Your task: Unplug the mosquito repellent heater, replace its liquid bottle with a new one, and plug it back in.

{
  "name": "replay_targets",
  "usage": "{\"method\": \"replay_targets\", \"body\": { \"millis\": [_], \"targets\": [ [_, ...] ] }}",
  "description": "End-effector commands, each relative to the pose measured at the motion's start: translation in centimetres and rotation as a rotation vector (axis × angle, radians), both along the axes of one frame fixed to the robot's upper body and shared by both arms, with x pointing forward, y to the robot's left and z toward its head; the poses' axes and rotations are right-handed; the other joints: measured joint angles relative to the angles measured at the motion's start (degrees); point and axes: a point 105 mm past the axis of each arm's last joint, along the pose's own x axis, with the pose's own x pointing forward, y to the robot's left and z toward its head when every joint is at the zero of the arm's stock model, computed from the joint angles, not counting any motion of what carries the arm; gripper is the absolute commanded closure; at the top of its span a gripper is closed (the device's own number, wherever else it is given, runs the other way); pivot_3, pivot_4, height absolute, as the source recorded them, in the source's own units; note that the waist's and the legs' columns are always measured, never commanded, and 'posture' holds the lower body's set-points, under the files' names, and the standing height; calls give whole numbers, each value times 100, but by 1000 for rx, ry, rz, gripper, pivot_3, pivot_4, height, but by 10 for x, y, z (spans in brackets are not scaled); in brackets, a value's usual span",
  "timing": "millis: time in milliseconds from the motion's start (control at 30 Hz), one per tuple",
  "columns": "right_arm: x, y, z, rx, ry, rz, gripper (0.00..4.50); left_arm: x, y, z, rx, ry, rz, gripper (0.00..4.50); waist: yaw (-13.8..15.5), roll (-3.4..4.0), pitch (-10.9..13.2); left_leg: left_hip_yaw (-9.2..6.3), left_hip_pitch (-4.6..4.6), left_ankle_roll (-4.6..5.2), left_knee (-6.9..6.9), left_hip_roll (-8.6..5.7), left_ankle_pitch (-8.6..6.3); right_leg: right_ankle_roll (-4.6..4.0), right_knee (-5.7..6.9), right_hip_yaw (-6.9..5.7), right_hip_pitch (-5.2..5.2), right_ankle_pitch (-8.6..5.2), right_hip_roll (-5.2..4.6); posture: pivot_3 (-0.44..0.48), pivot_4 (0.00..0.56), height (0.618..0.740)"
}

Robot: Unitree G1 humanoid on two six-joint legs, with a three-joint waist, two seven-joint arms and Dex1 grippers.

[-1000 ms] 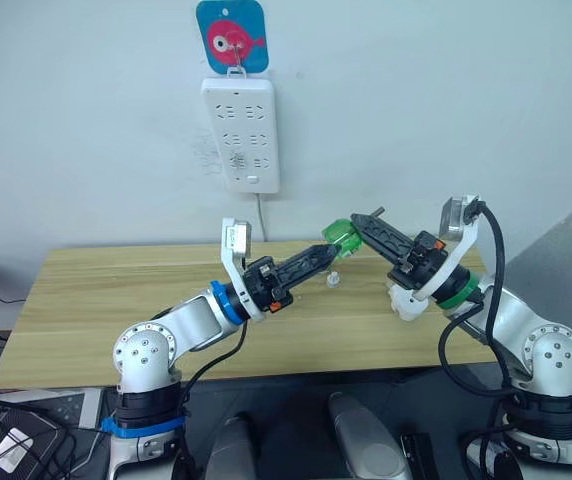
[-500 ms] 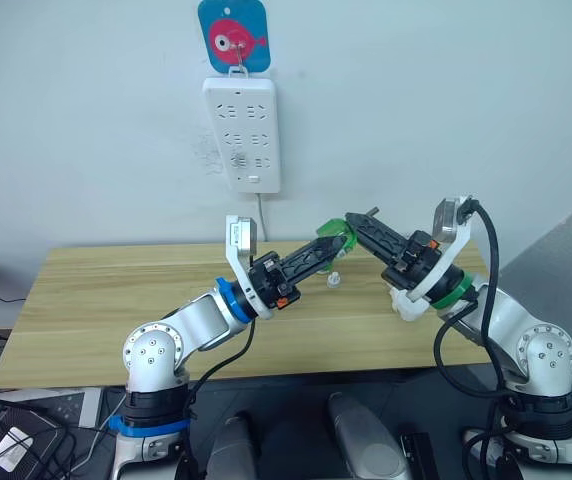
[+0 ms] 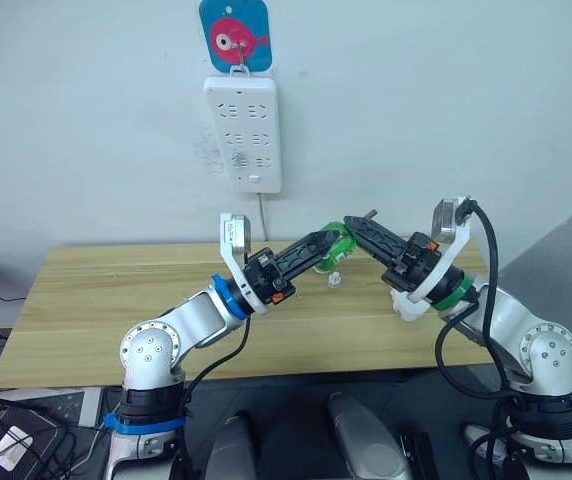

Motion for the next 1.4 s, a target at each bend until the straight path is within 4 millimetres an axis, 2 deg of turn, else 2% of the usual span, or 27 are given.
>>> {"method": "replay_targets", "body": {
  "millis": [33, 67, 167, 267, 333, 700, 900, 1067, 1400],
  "targets": [
    [-9, 3, 13, 28, -56, 34, 3698, -3, -3, 8, -13, -34, -23, 507, 1, 0, 0, -1, -2, 0, 0, 0, 0, 0, -1, 0, 0, 0, 0, -255, 187, 740],
    [-9, 3, 13, 28, -56, 35, 3698, -3, -4, 7, -12, -33, -26, 507, 3, 0, 0, -1, -3, 0, 0, 0, 0, 0, -4, 0, 0, 0, 0, -255, 187, 740],
    [-10, 4, 14, 30, -58, 38, 3698, -2, -6, 6, -13, -26, -30, 1115, 4, 1, 0, -4, -10, 1, 0, -1, -1, 2, -15, -1, -1, 2, 0, -256, 188, 740],
    [-11, 4, 14, 32, -60, 43, 3698, 0, -6, 6, -18, -20, -26, 2049, 9, 1, 0, -4, -17, 4, 0, -1, -2, 3, -21, -1, -4, 3, 0, -256, 190, 740],
    [-12, 5, 14, 35, -61, 48, 3698, 1, -7, 7, -19, -21, -23, 2182, 18, 1, 0, -7, -21, 4, 0, -1, -2, 3, -21, -3, -7, 3, 0, -256, 193, 740],
    [-18, 7, 13, 17, -75, 84, 3698, 2, -10, 2, -5, -5, -14, 2183, 22, 1, 0, -8, -23, 5, 1, -2, -3, 3, -21, -2, -7, 3, 0, -251, 193, 740],
    [-18, 8, 12, 5, -78, 86, 3698, 5, -11, 2, -32, 82, 9, 2183, 47, 1, 0, -9, -24, 5, 1, -1, -3, 3, -22, -3, -7, 3, 0, -250, 195, 740],
    [-18, 8, 10, -1, -78, 86, 3698, 2, -11, 6, -14, 65, 30, 594, 64, 2, -1, -9, -23, 5, 1, -1, -3, 3, -21, -3, -7, 4, 1, -250, 196, 740],
    [-16, 7, 9, 4, -80, 71, 3698, -12, -11, 10, -45, 67, -29, 544, 147, 2, -1, -9, -27, 5, 1, -3, -3, 3, -25, -2, -7, 4, 1, -251, 196, 740]
  ]
}}
